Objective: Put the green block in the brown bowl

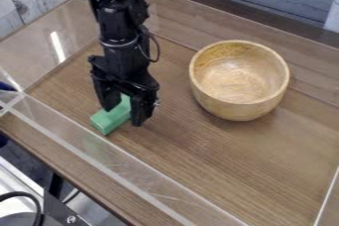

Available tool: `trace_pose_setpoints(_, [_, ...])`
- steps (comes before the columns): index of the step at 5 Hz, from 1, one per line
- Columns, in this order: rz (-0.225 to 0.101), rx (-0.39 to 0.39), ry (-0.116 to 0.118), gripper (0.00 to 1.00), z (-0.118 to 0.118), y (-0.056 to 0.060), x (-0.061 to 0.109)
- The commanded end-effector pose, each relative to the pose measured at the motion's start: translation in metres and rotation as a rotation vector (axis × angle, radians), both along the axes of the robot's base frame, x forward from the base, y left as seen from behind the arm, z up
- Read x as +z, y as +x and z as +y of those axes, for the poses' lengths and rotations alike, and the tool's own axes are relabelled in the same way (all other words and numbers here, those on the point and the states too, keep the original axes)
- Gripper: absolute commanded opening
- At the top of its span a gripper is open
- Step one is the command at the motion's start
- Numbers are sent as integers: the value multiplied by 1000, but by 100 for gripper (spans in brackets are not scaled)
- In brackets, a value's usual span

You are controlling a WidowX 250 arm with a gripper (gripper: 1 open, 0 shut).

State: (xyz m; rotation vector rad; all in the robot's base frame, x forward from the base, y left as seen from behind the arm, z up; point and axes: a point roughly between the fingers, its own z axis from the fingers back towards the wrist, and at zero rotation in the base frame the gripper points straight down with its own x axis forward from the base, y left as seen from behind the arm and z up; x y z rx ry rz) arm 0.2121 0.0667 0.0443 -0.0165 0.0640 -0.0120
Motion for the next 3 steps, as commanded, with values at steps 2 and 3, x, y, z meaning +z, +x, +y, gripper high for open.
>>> trace_pose_setpoints(2, [-48,2,11,100,1,8,7])
trace_pose_setpoints(3, [-48,5,9,100,1,8,5])
